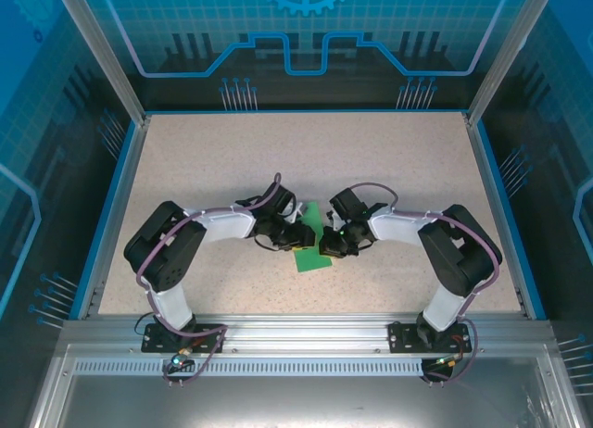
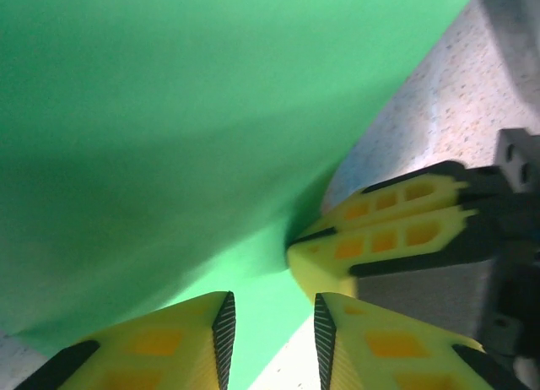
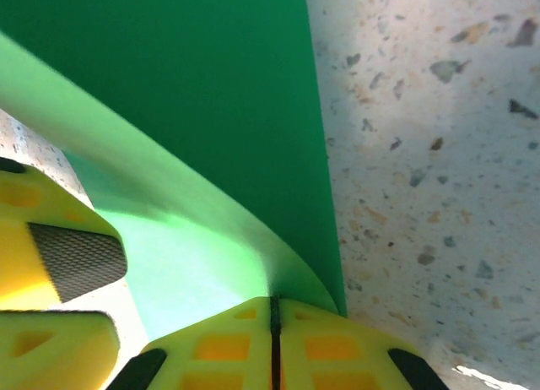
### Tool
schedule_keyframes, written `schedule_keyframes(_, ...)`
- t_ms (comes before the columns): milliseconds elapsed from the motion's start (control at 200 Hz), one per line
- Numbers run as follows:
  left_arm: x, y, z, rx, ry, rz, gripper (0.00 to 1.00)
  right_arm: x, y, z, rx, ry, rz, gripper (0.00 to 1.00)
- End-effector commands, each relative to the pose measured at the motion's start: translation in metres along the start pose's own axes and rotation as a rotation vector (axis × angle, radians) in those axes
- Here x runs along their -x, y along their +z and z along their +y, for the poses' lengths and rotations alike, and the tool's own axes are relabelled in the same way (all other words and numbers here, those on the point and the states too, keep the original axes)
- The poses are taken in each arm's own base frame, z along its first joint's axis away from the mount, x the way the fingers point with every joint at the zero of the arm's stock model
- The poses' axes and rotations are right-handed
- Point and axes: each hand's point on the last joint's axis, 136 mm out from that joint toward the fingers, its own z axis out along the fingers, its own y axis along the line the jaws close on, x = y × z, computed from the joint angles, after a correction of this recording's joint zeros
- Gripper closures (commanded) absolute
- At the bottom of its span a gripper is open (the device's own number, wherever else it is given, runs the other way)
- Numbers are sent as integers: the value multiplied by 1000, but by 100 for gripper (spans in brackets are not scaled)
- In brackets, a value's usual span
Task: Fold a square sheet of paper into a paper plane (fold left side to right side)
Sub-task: First fold the square sheet of paper in half at the center of the table.
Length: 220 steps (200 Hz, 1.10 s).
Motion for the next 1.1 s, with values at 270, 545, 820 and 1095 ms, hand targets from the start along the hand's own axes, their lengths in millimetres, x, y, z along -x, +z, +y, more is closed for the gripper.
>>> schedule_keyframes(270,14,3,23,63,-61,-41,66,-12,8,-29,-138,38,42,91)
schedule_keyframes(545,22,8,35,85,-106,-58,66,-19,8,-41,-194,40,75,90)
schedule_keyframes(820,37,8,57,127,-138,-84,65,-20,6,-38,-183,40,76,90)
schedule_keyframes(1095,57,0,63,113,-159,-125,65,-21,6,-39,-185,47,78,90)
